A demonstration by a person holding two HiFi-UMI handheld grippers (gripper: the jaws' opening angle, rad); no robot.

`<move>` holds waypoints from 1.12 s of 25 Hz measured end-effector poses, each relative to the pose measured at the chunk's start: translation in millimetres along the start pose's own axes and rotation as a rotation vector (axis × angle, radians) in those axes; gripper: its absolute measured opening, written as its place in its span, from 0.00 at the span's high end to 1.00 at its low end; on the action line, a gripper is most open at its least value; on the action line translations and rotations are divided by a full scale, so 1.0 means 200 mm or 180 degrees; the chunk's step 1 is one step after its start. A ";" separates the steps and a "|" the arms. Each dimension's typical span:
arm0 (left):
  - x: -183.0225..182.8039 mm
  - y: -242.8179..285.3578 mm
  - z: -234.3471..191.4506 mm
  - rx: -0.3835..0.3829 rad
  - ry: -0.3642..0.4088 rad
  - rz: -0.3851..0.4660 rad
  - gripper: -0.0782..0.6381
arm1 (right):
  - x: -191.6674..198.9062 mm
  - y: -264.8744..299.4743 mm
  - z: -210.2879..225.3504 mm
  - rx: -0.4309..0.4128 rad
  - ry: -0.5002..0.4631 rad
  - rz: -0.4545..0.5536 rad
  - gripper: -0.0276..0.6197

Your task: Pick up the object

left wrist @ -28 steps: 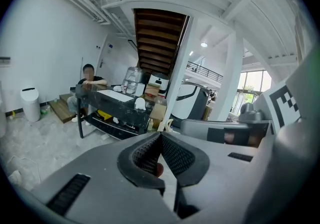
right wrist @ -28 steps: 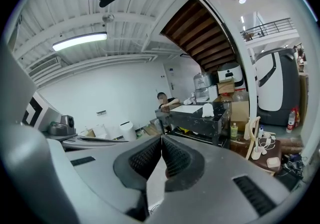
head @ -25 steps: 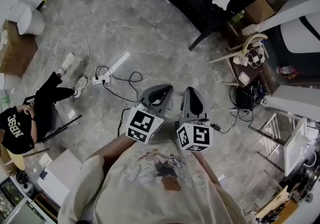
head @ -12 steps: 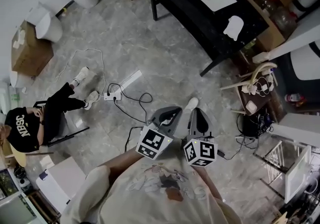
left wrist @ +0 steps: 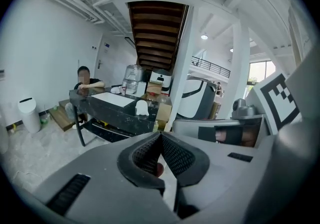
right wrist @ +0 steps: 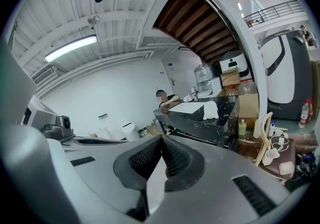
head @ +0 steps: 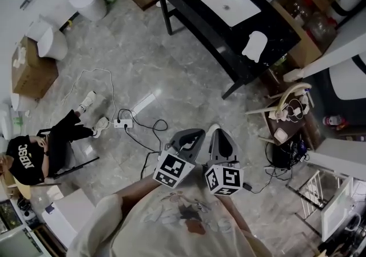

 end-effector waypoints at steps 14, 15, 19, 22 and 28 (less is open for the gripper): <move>-0.36 0.52 -0.01 -0.0154 -0.0009 0.0057 0.88 | -0.28 0.33 0.45 -0.0195 0.0181 0.0089 0.93; -0.38 0.55 -0.02 -0.0185 -0.0002 0.0060 0.88 | -0.31 0.35 0.47 -0.0239 0.0200 0.0139 0.93; -0.45 0.67 -0.02 -0.0243 -0.0010 0.0042 0.88 | -0.37 0.39 0.55 -0.0408 0.0245 0.0233 0.93; -0.49 0.76 0.01 -0.0259 0.0059 -0.0007 0.88 | -0.41 0.42 0.64 -0.0402 0.0239 0.0263 0.93; -0.54 0.90 0.06 -0.0324 0.0077 0.0012 0.88 | -0.44 0.47 0.81 -0.0382 0.0249 0.0206 0.93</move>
Point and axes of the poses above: the fingertips, and each gripper's own axes: y forward along the fingers, z to its right, x out of its underside, the point moved 4 cm from there along -y, backward along the fingers, and after that the axes turned 8 degrees about -y, right-handed, at the moved point
